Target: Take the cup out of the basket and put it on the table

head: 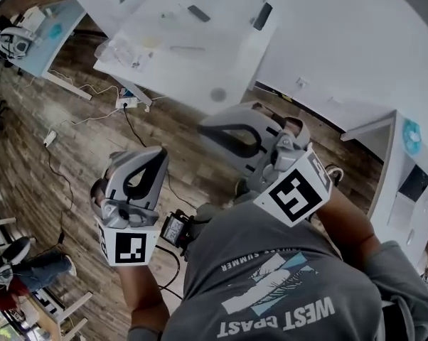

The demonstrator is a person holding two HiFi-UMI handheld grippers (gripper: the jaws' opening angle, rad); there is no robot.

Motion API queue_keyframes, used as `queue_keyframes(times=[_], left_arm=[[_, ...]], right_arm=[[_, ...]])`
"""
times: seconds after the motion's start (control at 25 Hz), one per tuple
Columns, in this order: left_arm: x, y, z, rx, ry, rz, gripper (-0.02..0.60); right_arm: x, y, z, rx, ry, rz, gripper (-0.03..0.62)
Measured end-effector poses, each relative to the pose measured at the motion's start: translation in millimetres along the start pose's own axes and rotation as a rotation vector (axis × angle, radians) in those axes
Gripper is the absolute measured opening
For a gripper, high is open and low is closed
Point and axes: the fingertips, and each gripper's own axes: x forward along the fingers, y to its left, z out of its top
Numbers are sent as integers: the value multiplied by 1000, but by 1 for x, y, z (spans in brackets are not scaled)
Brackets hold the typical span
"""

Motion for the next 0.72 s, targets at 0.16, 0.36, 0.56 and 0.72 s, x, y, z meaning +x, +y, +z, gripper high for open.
queue_keyframes(times=[0.16,0.36,0.56,0.72], left_arm=[[16,2,-1,-6,26,-2,9],[28,14,-16,-17,45,-16,9],[42,38,-33,-11,6,-21,9],[49,60,-49,2,-22,-40,9]], right_arm=[[0,-15,-13,16,-20,9,12],[15,-24,-29,49,-14,23,12],[35,-41,-36,62,11,2,12],[55,-58,-37,51,24,-35,12]])
